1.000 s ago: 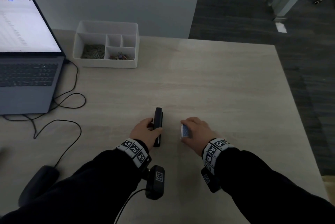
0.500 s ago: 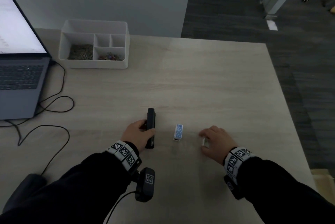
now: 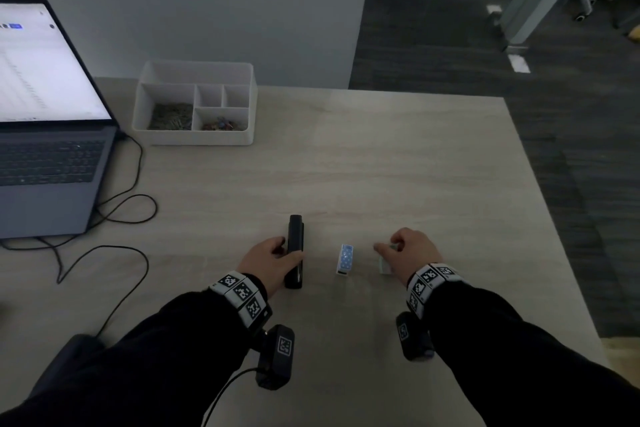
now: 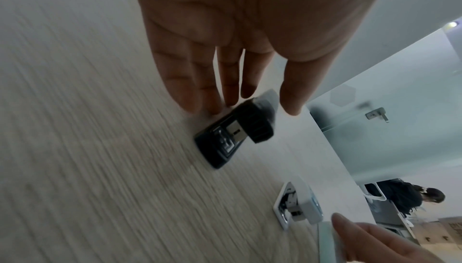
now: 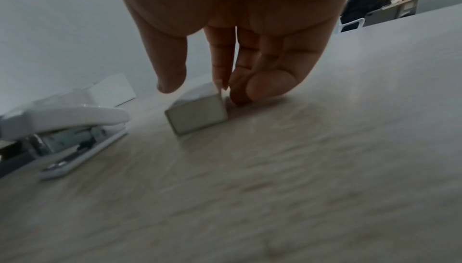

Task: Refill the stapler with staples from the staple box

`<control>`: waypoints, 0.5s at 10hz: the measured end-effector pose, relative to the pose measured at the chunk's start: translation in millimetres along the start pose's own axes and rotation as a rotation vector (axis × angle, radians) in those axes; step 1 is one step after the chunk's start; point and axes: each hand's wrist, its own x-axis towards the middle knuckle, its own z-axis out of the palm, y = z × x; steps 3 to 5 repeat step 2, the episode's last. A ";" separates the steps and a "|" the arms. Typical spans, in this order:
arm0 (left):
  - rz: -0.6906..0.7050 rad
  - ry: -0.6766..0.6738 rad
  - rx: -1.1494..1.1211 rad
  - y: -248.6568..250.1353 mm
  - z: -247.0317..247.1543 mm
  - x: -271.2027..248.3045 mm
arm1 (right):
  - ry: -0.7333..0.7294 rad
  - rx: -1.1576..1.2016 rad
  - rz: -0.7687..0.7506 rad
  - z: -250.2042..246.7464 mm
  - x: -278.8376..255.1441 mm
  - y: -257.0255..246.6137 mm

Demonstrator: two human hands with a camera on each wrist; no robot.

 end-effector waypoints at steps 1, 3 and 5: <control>0.007 0.044 -0.022 -3.9 -8.4 -4.5 | 0.072 0.032 -0.031 -11.6 -7.6 4.9; 0.049 0.097 -0.030 -0.3 -19.0 -13.9 | 0.143 0.123 -0.079 -27.6 -21.0 2.2; 0.049 0.097 -0.030 -0.3 -19.0 -13.9 | 0.143 0.123 -0.079 -27.6 -21.0 2.2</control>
